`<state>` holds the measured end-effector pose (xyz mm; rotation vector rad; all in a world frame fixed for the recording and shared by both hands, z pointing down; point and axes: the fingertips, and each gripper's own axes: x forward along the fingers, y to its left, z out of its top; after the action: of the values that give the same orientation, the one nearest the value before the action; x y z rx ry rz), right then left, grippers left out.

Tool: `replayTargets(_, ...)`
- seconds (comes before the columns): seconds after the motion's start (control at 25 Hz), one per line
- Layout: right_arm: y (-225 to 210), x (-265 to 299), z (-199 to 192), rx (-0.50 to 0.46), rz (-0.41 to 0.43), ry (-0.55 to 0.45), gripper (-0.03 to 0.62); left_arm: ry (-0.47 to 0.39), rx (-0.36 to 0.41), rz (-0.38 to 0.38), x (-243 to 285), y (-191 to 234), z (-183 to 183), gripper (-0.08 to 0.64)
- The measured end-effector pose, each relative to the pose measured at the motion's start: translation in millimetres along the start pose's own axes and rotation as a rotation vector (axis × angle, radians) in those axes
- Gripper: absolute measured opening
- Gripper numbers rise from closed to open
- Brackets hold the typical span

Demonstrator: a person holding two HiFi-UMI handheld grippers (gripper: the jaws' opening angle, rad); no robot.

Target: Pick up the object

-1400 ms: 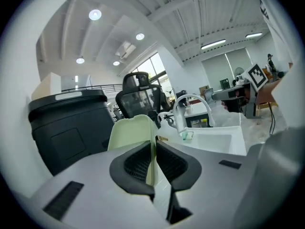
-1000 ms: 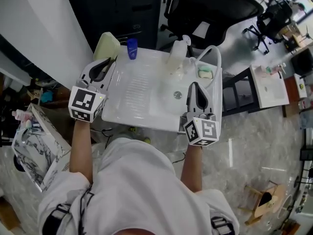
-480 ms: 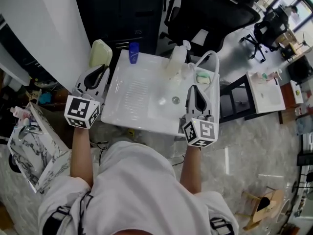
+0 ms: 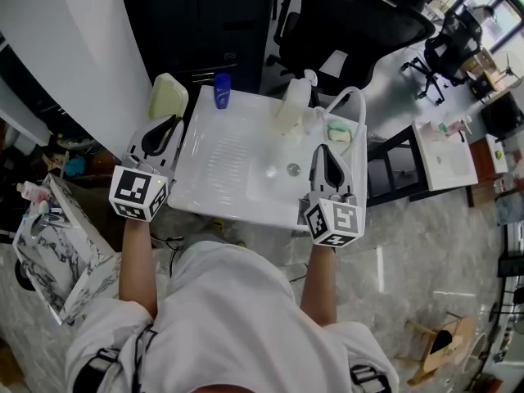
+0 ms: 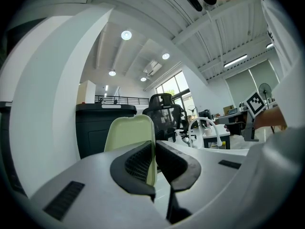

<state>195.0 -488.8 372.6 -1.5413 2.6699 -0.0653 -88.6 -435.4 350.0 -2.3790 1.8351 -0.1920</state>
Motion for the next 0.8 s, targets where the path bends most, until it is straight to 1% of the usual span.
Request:
replayTargets(0.2, -5.4, 0.5, 0.4, 0.002, -0.007, -0.005, 0.005, 0.000, 0.000, -0.008, 5.5, -5.4, -1.6, 0.041)
replayTargets(0.6, -17.8, -1.7, 3.7, 0.006, -0.023, -0.011, 0.005, 0.001, 0.028, -0.037, 20.0, -15.5, 5.2, 0.041)
replayTargets(0.8, -23.2, -2.4, 3.0, 0.008, -0.033, -0.009, 0.005, 0.003, 0.030, -0.038, 24.5, -17.7, 5.2, 0.040)
